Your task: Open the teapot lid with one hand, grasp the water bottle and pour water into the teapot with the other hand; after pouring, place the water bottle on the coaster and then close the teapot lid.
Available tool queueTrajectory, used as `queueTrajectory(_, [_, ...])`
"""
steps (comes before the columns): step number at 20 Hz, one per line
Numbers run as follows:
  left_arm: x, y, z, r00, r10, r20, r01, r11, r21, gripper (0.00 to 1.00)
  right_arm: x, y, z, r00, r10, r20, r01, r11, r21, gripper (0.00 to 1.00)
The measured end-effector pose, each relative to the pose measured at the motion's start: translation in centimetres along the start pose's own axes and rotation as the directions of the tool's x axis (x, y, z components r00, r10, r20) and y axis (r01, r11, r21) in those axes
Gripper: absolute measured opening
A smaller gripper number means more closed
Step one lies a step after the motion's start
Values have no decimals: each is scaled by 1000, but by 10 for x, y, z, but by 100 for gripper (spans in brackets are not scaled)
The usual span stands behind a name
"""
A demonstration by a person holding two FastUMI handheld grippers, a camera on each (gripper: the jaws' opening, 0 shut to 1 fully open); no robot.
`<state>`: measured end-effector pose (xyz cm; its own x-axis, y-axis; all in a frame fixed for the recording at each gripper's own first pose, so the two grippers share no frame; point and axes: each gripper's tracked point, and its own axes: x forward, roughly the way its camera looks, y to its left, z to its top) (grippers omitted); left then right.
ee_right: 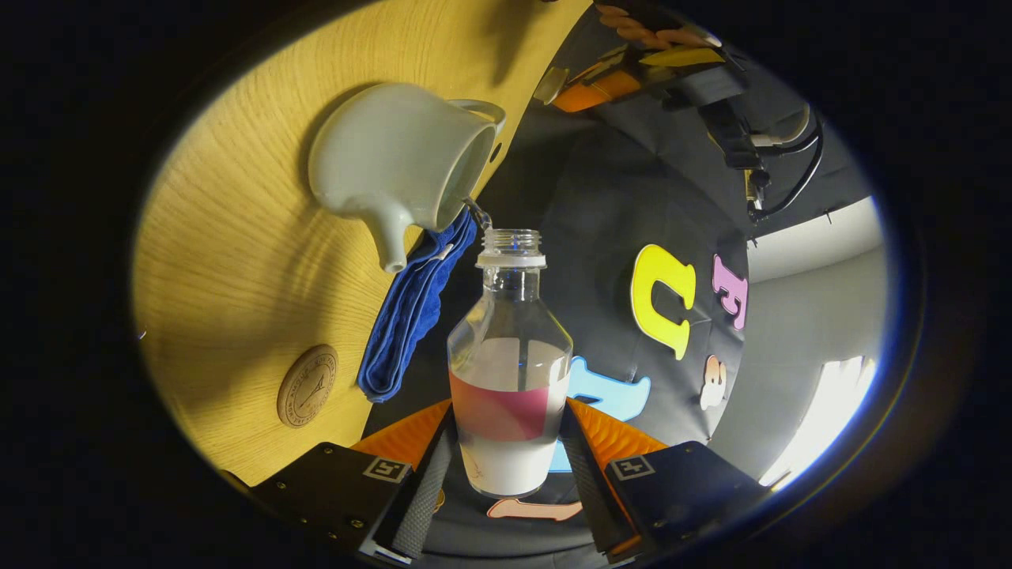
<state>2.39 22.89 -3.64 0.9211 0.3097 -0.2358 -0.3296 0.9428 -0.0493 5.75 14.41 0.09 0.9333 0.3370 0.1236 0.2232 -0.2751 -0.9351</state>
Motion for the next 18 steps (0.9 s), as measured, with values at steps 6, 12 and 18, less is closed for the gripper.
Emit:
queueTrajectory(6, [-1,-2,-1,1000,-8,-1,8,1000,-1,6,1,-1,5,1000,-12,18,13,999,-43,76])
queueTrajectory(12, [-1,-3,-1,1000,-12,-2,12,1000,2,5,2,-3,7,999,-25,26,27,997,-77,76])
queueTrajectory(18, [-2,-4,-1,1000,-15,-2,15,1000,1,6,4,-5,8,999,-35,42,40,992,-120,76])
